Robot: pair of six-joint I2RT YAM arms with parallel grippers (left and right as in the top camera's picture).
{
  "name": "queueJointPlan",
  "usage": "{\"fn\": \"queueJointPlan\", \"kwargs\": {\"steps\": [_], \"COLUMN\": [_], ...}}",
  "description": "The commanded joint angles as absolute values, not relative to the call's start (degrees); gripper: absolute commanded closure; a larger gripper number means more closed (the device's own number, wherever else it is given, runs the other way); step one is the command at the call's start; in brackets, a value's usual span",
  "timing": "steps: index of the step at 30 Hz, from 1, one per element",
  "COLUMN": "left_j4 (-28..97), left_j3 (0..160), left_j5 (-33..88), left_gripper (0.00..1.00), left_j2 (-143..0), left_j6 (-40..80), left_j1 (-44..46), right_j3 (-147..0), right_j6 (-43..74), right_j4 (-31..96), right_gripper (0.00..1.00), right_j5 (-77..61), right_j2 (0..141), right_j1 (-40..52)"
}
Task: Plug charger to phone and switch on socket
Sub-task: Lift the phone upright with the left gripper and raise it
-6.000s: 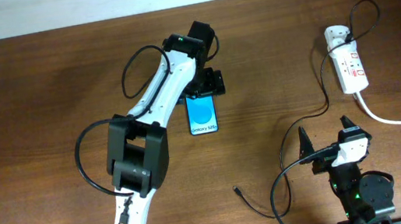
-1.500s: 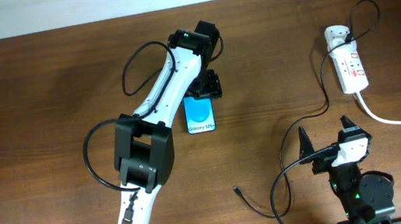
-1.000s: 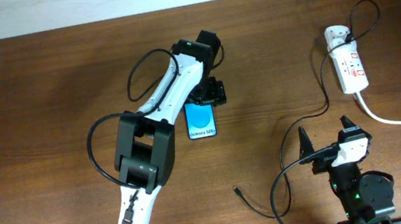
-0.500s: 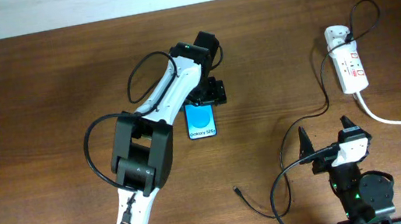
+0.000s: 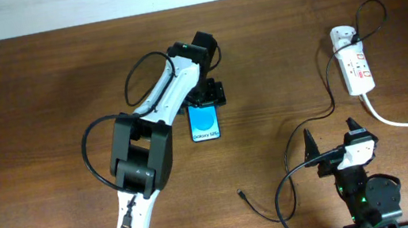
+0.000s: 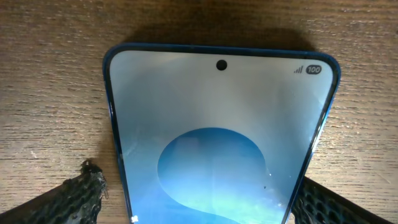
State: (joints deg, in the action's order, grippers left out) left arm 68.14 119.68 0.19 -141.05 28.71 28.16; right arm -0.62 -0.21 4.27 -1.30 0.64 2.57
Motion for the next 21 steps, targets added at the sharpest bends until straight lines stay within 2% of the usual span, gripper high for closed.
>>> {"fn": "queueJointPlan", "kwargs": {"steps": [1, 2, 11, 13, 20, 21], "left_j4": [68.6, 68.6, 68.6, 70.0, 81.8, 83.6], "left_j3": [117.0, 117.0, 117.1, 118.6, 132.0, 134.1], "left_j5": [0.6, 0.6, 0.6, 0.2, 0.3, 3.4], "left_gripper": [0.04, 0.11, 0.17, 0.24, 0.25, 0.24], "left_j2": [-143.8, -143.8, -143.8, -143.7, -143.7, -143.7], "left_j6": [28.6, 28.6, 28.6, 28.6, 27.1, 24.5], "left_j1": [28.5, 28.7, 29.0, 29.0, 28.0, 27.8], "right_j3": [-0.3, -0.3, -0.3, -0.3, -0.3, -0.3], "right_j6": [0.1, 0.1, 0.1, 0.1, 0.1, 0.1], "right_j4": [4.6, 4.6, 4.6, 4.6, 4.6, 4.6], "right_gripper": [0.02, 0.02, 0.02, 0.02, 0.02, 0.02], "right_j5": [-1.2, -1.2, -1.2, -1.2, -1.2, -1.2], "right_j2": [0.3, 0.3, 0.3, 0.3, 0.3, 0.3], "right_j1": [3.0, 3.0, 3.0, 3.0, 3.0, 3.0]}}
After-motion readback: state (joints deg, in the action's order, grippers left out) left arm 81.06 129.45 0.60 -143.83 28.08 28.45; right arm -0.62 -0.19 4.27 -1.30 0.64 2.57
